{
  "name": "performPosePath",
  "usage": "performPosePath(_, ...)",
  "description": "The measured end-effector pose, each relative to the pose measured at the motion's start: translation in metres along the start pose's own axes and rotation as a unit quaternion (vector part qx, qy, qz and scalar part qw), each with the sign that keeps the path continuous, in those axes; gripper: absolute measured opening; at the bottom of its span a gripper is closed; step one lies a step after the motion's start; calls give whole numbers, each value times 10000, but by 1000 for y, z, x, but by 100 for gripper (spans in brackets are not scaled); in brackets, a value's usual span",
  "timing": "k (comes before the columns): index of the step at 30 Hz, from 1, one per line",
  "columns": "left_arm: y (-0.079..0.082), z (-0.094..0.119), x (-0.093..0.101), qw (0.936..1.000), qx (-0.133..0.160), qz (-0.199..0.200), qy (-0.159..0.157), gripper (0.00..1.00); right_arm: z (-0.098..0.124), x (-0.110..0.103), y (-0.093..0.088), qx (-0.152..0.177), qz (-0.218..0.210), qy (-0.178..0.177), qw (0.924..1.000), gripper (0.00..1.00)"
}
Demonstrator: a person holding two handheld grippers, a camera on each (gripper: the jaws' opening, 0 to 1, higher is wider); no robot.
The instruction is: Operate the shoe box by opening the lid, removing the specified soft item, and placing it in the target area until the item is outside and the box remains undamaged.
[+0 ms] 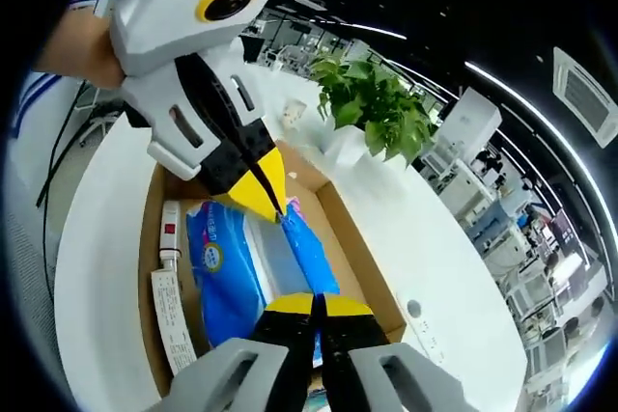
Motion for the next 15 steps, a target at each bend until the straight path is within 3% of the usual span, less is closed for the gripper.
performPosePath(15, 35, 6, 13, 9998, 186, -58, -91, 0, 35, 22, 0, 36, 42, -313, 9995, 0)
Point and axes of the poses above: the point that each gripper's makers call its tool centre point, and the gripper's own axes: z roughly backward along the fingers, x roughly to its right, y roughly out of its top, the point moved 5 cm from there along z, roughly backward along the fingers, and after that the axes turned 14 degrees about z, right-handed, at the moved point
